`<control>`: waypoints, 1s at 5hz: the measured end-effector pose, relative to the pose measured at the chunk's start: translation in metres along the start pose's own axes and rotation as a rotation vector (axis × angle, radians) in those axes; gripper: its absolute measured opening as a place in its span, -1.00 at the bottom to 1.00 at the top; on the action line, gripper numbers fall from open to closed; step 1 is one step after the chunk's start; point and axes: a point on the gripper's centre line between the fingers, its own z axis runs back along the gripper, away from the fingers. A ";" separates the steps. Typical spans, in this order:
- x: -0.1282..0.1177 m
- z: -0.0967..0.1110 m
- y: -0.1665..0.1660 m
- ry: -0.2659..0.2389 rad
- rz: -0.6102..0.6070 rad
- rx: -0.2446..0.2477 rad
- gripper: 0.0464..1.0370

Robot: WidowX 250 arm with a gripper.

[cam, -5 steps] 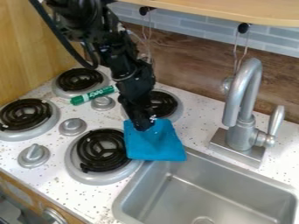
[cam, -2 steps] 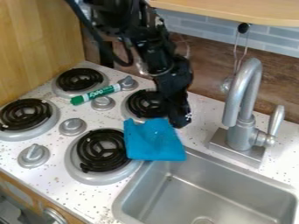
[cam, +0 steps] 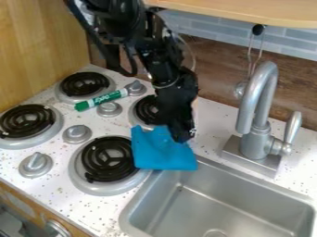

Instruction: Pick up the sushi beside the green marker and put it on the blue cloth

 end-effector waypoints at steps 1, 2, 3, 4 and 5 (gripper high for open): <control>-0.013 0.000 0.009 0.028 0.048 0.021 0.11; -0.014 -0.003 0.019 0.042 0.055 0.051 0.11; -0.013 -0.019 0.033 0.063 0.070 0.051 0.11; -0.016 -0.026 0.046 0.082 0.088 0.053 0.19; -0.020 -0.027 0.049 0.116 0.095 0.043 0.80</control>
